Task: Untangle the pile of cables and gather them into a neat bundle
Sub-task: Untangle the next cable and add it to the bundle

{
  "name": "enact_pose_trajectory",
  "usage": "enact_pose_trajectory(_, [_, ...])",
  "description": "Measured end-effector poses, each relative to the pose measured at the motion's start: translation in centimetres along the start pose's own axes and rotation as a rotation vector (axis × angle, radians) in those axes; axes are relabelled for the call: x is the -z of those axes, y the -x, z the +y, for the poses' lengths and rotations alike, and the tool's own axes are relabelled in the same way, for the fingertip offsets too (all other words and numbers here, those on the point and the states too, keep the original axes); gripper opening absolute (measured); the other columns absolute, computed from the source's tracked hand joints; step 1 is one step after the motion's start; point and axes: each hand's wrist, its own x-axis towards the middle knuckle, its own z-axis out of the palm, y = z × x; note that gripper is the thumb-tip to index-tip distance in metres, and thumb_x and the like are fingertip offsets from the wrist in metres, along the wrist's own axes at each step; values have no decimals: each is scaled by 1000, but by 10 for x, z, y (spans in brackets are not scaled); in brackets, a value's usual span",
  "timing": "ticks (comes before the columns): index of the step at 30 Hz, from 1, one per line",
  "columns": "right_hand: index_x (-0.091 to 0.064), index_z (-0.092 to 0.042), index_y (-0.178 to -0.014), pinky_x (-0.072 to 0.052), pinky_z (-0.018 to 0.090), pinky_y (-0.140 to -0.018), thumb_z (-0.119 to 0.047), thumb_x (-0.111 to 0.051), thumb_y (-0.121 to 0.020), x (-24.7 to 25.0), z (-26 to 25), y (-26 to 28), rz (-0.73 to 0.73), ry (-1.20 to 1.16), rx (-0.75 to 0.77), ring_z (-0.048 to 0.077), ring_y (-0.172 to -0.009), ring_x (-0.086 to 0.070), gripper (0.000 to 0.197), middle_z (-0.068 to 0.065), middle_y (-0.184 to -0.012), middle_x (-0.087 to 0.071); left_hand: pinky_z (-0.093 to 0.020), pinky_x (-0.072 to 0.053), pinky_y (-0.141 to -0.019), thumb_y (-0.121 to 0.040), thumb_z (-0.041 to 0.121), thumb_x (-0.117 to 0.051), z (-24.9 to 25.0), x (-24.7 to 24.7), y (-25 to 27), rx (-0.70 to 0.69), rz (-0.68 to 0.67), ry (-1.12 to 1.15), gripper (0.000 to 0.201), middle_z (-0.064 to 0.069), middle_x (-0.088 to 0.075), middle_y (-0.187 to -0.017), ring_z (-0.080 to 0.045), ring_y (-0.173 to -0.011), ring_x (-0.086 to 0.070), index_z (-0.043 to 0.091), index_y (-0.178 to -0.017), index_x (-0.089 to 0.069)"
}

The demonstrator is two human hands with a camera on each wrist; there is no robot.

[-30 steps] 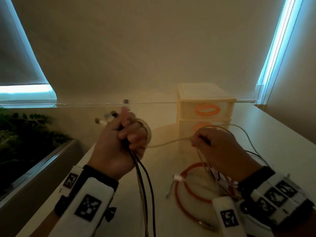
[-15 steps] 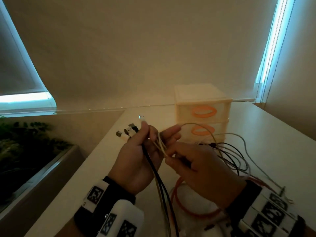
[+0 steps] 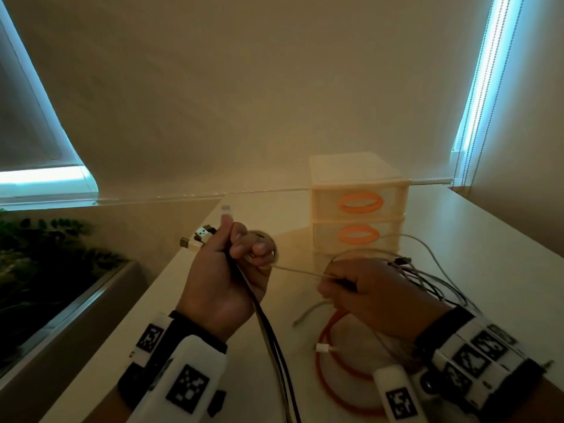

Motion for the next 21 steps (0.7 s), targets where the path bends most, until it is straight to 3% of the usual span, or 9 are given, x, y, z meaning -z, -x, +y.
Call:
enact_pose_trajectory(2, [-67, -26, -83, -48, 21, -65, -38, -61, -95, 5, 1, 1, 61, -45, 3, 8, -72, -60, 17, -8, -78, -65, -19, -39, -57, -106, 43, -40, -3, 1, 1, 19, -18, -26, 47, 7, -34, -52, -13, -62, -46, 19, -65, -45])
enact_pose_trajectory(5, [-65, -33, -83, -47, 16, -69, -38, -62, -94, 3, -4, 3, -24, -36, 68, 6, -78, -61, 13, -14, -86, -64, -18, -38, -56, -105, 43, -40, -2, 1, 1, 16, -24, -24, 46, 7, -33, -51, -12, -61, -46, 19, -66, -44])
enact_pose_trajectory(8, [-66, -29, -82, -46, 14, -63, -36, -55, -99, 11, -3, 4, -35, -80, -4, -3, -68, -58, 22, -22, -73, -62, -18, -39, -53, -105, 43, -40, 14, -1, 3, -40, -23, 32, 44, 9, -32, -51, -10, -60, -44, 21, -67, -43])
enact_pose_trajectory(10, [-66, -28, -81, -45, 15, -60, -40, -52, -100, 16, -1, 3, 8, -56, -35, -2, -62, -55, 27, -18, -68, -60, -18, -39, -52, -105, 44, -41, 18, 0, 5, -46, -21, 41, 44, 10, -32, -51, -9, -58, -44, 21, -68, -43])
enact_pose_trajectory(13, [-68, -28, -83, -51, 22, -75, -41, -52, -99, 10, -1, 3, -99, 27, -4, 3, -80, -62, 26, -14, -83, -66, -17, -38, -49, -104, 45, -42, 13, 1, 7, -8, -38, 5, 42, 10, -31, -50, -9, -56, -42, 22, -69, -42])
enact_pose_trajectory(15, [-68, -30, -82, -52, 27, -78, -49, -50, -96, 7, 0, 4, -142, 11, -21, 5, -82, -62, 30, -14, -84, -65, -17, -36, -49, -104, 44, -41, 12, 2, 6, -10, -51, -10, 43, 10, -32, -49, -9, -56, -42, 22, -68, -42])
enact_pose_trajectory(18, [-63, -33, -81, -55, 37, -68, -52, -50, -92, 21, 7, 4, -9, -16, -96, 8, -64, -60, 26, -5, -76, -65, -18, -36, -51, -107, 43, -38, 30, 8, 4, -55, -88, 3, 48, 10, -35, -49, -8, -57, -45, 21, -65, -46])
enact_pose_trajectory(21, [-62, -32, -78, -48, 32, -58, -45, -55, -97, 32, 15, 5, 109, 4, -132, 2, -54, -52, 24, -9, -67, -61, -23, -37, -60, -110, 42, -30, 62, 19, 4, -31, -277, 131, 54, 3, -46, -53, -14, -66, -52, 15, -69, -54])
